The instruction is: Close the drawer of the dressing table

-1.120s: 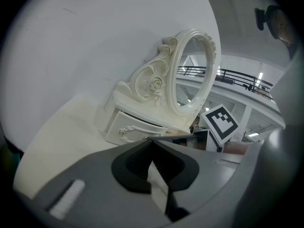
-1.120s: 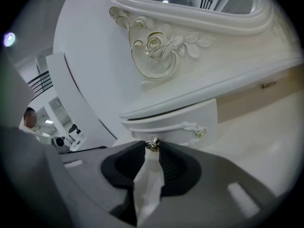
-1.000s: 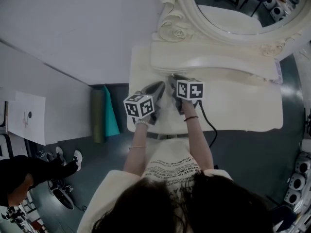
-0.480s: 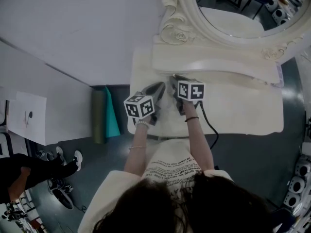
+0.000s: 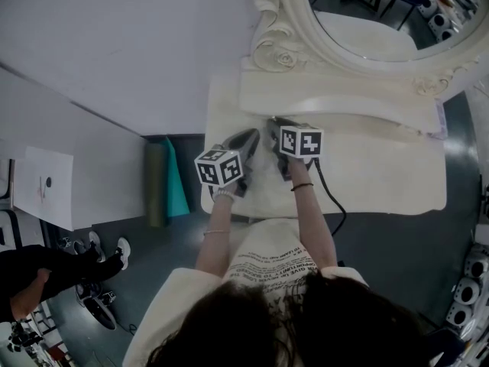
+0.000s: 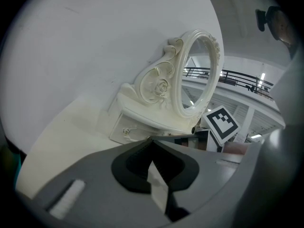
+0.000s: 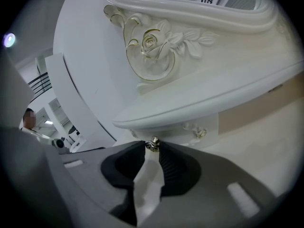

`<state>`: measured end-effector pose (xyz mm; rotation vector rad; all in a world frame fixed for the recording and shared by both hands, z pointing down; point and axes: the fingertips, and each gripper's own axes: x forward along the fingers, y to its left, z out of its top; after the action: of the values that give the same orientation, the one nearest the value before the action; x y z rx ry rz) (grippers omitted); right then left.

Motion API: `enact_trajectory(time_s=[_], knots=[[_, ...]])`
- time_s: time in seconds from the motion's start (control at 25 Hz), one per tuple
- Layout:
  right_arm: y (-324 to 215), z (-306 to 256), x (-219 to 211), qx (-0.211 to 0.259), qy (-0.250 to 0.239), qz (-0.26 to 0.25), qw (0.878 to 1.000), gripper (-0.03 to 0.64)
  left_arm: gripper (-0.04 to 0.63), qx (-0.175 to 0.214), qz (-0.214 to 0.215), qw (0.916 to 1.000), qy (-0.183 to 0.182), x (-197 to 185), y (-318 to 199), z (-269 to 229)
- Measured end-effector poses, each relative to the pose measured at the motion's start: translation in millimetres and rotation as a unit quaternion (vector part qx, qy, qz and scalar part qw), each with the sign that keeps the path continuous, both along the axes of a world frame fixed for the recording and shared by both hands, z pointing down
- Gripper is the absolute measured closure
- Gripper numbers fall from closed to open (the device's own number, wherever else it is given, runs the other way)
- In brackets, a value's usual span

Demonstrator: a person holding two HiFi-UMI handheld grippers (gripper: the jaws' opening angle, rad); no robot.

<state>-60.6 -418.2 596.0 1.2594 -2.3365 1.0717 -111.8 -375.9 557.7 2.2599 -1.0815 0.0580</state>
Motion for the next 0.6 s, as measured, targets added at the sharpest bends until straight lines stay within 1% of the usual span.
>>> enact_trajectory(time_s=[0.6], knots=[[-2.3,-0.6,0.6,0.001,0.002,-0.004,1.0,0.522,0.595,-0.002,0.001,1.0,0.001,1.2,-3.4,1.1]])
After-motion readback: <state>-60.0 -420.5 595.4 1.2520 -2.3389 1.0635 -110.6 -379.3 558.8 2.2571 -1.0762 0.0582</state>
